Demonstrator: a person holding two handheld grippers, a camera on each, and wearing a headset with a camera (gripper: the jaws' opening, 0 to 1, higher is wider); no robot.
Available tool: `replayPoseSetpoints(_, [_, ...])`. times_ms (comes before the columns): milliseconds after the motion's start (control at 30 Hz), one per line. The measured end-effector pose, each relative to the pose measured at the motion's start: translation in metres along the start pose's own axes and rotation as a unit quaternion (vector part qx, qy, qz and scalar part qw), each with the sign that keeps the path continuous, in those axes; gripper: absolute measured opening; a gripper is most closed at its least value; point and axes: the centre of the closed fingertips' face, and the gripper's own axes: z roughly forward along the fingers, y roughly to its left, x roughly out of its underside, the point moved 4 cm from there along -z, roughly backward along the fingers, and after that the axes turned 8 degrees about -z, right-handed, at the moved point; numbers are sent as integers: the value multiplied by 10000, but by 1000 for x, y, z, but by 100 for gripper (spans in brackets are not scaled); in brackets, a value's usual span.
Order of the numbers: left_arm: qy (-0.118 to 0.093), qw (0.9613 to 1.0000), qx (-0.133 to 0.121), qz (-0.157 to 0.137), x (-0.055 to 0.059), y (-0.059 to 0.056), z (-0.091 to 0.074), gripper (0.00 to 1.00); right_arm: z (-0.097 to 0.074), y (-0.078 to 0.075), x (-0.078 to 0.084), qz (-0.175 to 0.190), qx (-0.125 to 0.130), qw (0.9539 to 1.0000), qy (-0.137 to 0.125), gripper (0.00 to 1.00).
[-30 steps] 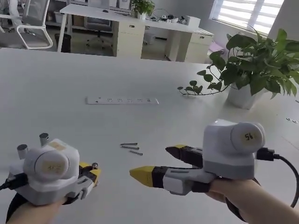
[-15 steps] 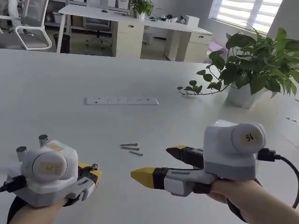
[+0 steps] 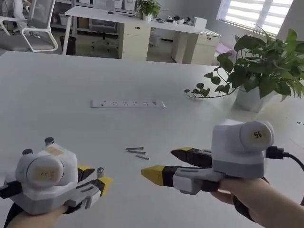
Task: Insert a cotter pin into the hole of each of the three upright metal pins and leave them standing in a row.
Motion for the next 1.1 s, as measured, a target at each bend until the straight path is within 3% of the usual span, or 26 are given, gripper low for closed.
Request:
replayPoseSetpoints(133, [-109, 9999, 36, -84, -4, 1, -8, 34, 6, -8, -3, -16, -15, 10000, 40, 52])
replayPoseSetpoints(267, [-197, 9997, 9, -111, -9, 5, -16, 39, 13, -16, -2, -1, -28, 9998, 210, 39])
replayPoseSetpoints(400, [-233, 9997, 53, -97, -11, 6, -24, 44, 22, -24, 0, -32, -32, 9993, 369, 37])
replayPoseSetpoints(467, [-197, 9994, 132, -251, -11, 8, -26, 45, 27, -29, 0, 10, -54, 9991, 415, 35])
replayPoseSetpoints(533, [-184, 9995, 152, -202, -11, 7, -31, 47, 33, -34, 2, 194, -143, 9984, 509, 34])
replayPoseSetpoints(633, [-172, 9996, 165, -158, -12, 7, -38, 51, 41, -41, 3, 185, -177, 9979, 600, 33])
replayPoseSetpoints(933, [-157, 9996, 181, -123, -13, 6, -54, 64, 65, -46, 15, -304, -282, 9914, 1244, 27])
replayPoseSetpoints(1100, [-196, 9995, 168, -198, -12, 6, -63, 71, 78, -52, 17, -442, -331, 9878, 1455, 22])
